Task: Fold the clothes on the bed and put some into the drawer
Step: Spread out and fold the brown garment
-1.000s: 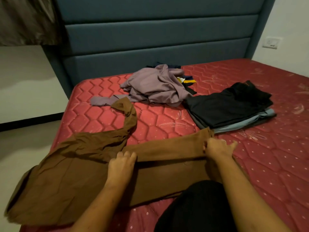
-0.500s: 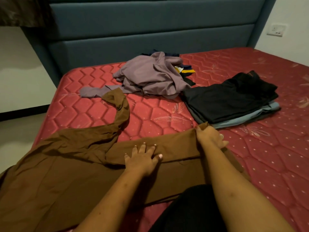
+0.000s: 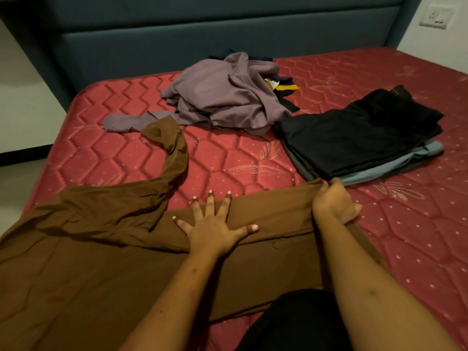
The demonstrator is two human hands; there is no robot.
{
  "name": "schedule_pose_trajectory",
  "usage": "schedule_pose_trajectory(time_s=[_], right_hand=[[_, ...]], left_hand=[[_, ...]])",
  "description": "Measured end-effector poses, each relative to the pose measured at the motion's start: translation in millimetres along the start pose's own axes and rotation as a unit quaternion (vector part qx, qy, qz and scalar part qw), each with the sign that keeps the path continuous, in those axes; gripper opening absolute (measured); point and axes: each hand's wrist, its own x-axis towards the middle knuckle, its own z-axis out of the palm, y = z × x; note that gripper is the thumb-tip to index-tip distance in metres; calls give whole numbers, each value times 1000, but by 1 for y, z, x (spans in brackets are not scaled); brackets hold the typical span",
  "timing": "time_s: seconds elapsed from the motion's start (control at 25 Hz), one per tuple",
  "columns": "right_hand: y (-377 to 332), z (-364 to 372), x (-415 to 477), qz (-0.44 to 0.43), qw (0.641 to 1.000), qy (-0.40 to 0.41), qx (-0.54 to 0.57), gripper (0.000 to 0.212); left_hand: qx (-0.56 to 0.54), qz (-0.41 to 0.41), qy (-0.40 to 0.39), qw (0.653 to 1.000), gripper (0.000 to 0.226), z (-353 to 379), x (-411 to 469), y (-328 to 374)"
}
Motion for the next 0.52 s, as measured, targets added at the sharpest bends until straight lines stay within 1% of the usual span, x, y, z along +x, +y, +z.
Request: schedule_pose_trajectory(time_s=[0.08,0.16,0.28,0.36,0.4,0.44,0.48,0.52], right_hand=[[1,-3,3,13,1000,14,6,28],[-1,-8,9,36,999,6,23,34],[-8,-14,17,59,995,-76,3,45],[-11,-16,22,71,989,-129,29,51],[-10,-17,24,66,986,-148,41,51],[-10,-17,25,62,984,-157,58,47],[-9,-18,25,70,982,-150,88,43],[-9,-19,23,99,975,-134,150,37]], left_hand=[[17,39,57,997,99,7,-4,0],[30,90,79,992,92,11,-5,2],[30,132,56,989,86,12,-4,8],[34,133,40,990,87,13,0,9],[37,131,34,990,88,13,2,10],[39,130,31,990,89,13,4,11],[40,130,30,990,91,13,6,12],[40,129,31,990,92,14,7,13]])
